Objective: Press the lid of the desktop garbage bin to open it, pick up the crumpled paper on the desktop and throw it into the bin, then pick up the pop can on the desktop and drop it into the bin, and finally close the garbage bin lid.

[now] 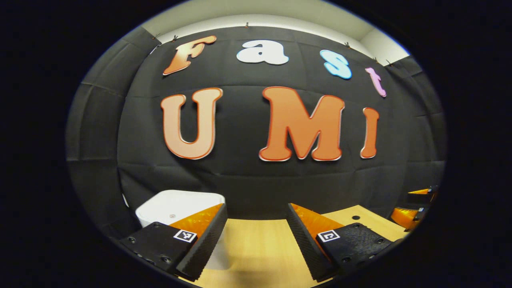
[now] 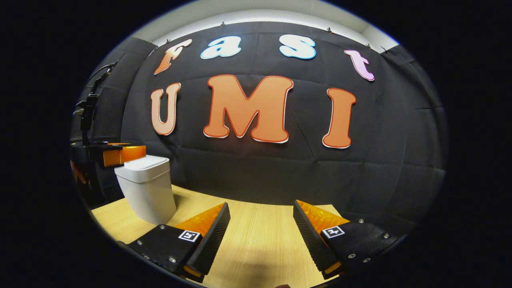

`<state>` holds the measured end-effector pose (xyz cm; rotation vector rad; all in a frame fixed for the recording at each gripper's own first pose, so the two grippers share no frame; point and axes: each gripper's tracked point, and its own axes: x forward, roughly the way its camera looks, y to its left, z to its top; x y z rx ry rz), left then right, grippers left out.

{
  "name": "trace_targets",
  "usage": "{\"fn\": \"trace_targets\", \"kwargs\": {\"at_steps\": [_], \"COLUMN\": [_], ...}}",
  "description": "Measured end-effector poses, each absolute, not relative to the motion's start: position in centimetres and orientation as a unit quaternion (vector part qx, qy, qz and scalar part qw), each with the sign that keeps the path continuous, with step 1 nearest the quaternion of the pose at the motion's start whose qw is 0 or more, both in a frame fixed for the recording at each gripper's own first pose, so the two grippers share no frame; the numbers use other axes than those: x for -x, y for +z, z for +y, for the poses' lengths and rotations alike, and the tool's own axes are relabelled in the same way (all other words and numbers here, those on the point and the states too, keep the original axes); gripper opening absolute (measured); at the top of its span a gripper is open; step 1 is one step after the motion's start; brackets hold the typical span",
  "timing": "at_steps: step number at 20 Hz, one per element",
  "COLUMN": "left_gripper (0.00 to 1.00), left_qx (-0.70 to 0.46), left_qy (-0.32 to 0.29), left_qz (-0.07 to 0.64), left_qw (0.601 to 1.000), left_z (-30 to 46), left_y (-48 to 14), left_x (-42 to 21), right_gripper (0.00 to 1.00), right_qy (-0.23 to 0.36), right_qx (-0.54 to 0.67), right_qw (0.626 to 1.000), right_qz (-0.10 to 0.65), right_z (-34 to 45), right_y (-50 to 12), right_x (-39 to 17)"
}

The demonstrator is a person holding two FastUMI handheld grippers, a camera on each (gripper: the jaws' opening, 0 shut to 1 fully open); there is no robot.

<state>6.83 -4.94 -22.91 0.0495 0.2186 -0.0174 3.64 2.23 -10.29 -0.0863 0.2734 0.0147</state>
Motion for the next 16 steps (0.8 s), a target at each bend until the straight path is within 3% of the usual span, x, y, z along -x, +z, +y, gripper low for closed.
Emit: {"fn": "trace_targets", "kwargs": {"at_steps": [8, 16], "left_gripper": [0.94, 0.94], "left_qx": [0.004, -0.013], "left_qy": [-0.052, -0.067], "left_qz": [0.157, 0.179], "left_qw": [0.986, 0.982], "left_z": [-13.1, -14.7], "left_y": [-28.0, -29.9], "left_x": [-3.9, -2.2], "right_gripper": [0.95, 0.95], "right_qy": [-0.007, -0.033], "right_qx": [0.033, 0.014], "right_qw": [0.99, 0.987], "right_qz": [0.138, 0.156], "right_z": [1.4, 0.2], "right_y": [-10.9, -11.9], "right_x": [-2.3, -1.9]}}
